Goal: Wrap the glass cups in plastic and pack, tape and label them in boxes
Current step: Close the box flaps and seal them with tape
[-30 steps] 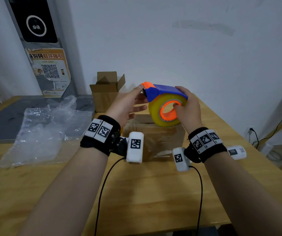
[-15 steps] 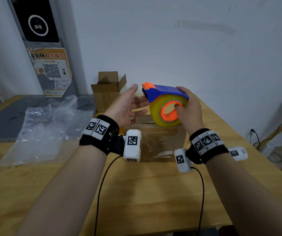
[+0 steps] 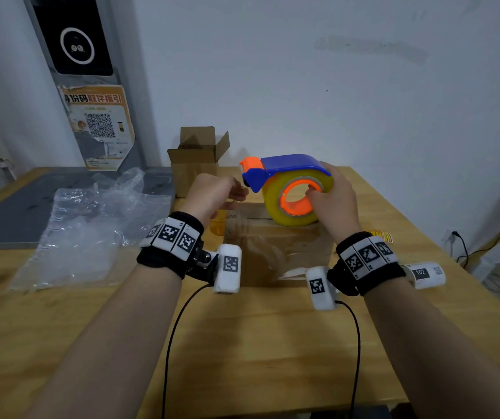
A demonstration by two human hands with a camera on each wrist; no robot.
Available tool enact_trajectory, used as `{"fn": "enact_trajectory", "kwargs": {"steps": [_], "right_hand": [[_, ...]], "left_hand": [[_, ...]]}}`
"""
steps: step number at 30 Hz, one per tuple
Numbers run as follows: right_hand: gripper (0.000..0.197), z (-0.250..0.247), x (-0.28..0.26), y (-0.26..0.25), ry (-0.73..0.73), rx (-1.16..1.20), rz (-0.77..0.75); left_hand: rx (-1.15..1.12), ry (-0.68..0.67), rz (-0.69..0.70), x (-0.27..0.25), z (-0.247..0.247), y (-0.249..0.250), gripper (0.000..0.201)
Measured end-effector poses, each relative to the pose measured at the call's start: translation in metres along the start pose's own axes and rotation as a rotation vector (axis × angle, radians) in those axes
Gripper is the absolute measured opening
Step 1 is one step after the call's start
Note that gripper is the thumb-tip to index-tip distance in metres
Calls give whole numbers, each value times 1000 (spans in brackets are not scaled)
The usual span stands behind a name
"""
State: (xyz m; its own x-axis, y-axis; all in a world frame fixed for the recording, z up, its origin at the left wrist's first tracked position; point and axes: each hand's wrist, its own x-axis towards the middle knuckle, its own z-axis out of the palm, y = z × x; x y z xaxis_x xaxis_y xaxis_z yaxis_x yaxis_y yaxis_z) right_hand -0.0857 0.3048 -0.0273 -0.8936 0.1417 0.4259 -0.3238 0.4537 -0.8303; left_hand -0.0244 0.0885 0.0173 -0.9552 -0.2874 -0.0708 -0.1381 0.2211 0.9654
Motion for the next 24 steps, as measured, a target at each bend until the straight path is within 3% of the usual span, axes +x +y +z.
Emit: {"fn": "enact_trajectory", "kwargs": {"steps": [5,15,20,24], "right_hand": [[34,7,3,-1,-16,19,90],[48,6,8,-24,-15,-147,42],[48,-3,10,-21,30,-168,21],[38,-6,12,-13,72,-70,79]], "left_hand": [[-35,65,56,-1,-2,-12,24],[-39,157,21,-9,-4,-33,30],[-107,226,19,-7,-9,-45,29],[-125,207,41,-5,-4,-47,28]]}}
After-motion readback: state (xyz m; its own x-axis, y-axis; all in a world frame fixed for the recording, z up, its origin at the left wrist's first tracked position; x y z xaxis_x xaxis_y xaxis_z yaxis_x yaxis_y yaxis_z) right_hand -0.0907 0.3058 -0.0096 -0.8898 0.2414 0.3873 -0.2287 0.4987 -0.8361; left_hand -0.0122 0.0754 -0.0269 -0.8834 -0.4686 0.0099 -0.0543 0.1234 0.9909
